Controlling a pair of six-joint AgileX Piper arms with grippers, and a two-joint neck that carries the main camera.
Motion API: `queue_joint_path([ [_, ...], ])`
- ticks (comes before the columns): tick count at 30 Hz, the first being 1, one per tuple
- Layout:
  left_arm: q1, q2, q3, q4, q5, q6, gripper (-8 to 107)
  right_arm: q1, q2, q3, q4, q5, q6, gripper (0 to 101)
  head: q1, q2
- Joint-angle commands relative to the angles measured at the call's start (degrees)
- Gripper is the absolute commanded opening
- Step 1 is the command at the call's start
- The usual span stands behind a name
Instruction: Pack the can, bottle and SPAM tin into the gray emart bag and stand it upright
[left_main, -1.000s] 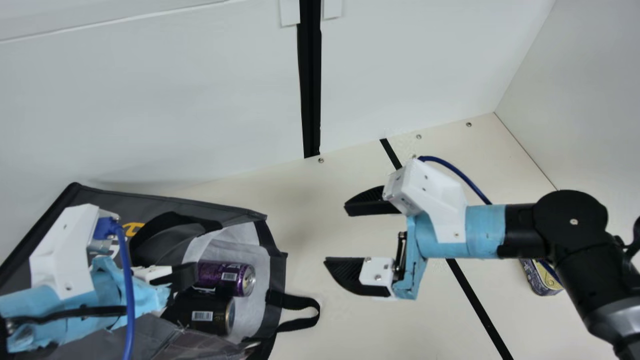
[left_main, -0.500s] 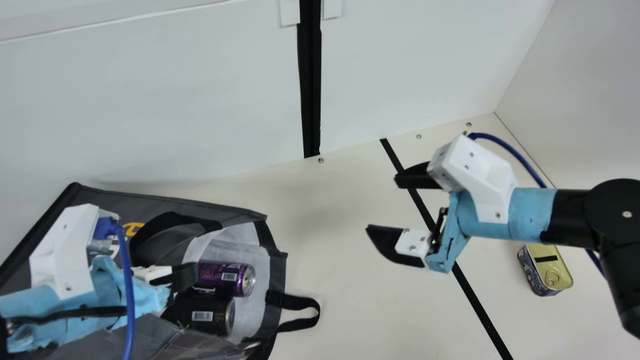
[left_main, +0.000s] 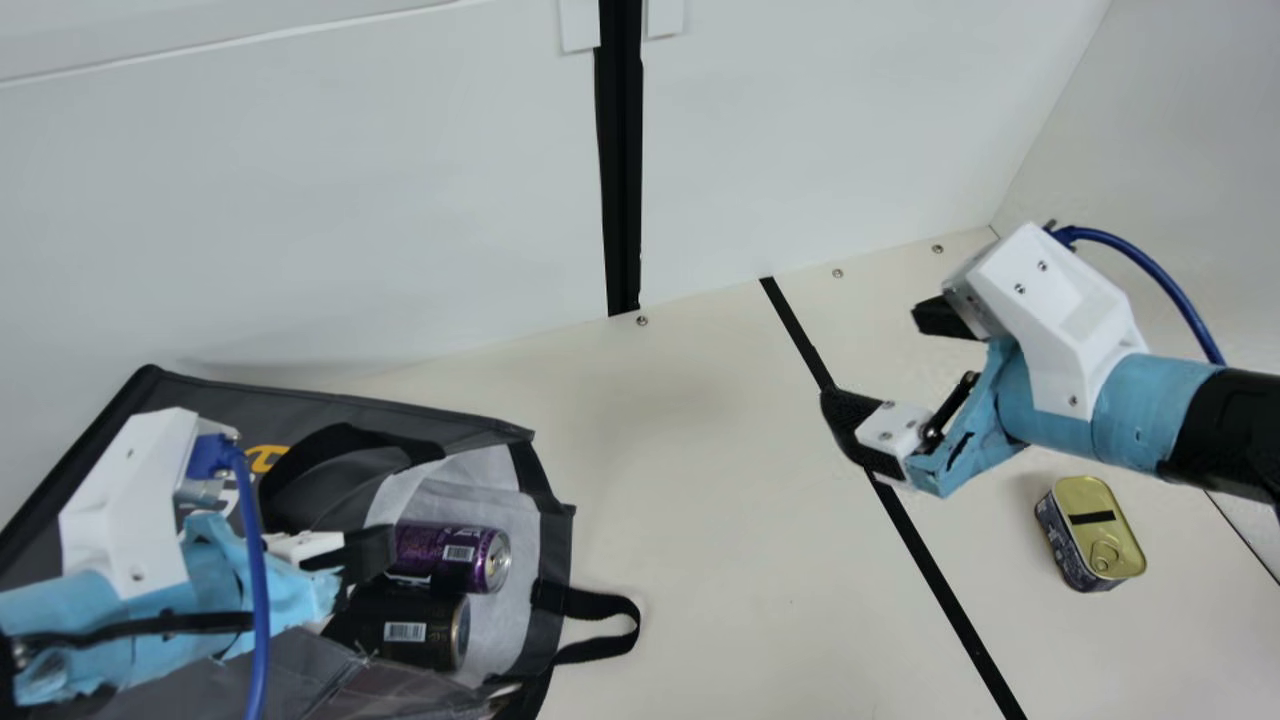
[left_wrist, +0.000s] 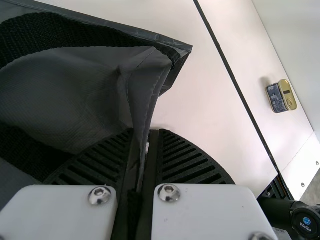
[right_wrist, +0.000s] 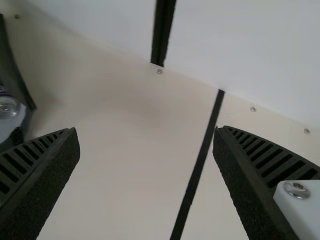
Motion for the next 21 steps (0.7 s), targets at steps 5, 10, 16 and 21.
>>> queue_joint_path([
  [5,0.00,0.00,0.00,0.00,0.00,0.00,-8,0.34,-2.16,0.15,-11.68,-3.33,12.54,95,-1.30,-0.05],
  [10,0.00,0.00,0.00,0.00,0.00,0.00,-8,0.05,-3.66,-0.21,-19.21,-3.33,20.52,95,-1.30,-0.05],
  [16,0.00,0.00,0.00,0.00,0.00,0.00,-8,-0.06,-5.10,-1.28,-26.89,-1.41,28.07,95,-1.30,-0.05],
  [21,0.00,0.00,0.00,0.00,0.00,0.00,-8,0.09,-6.10,-2.33,-31.92,0.97,32.82,95,-1.30,-0.05],
])
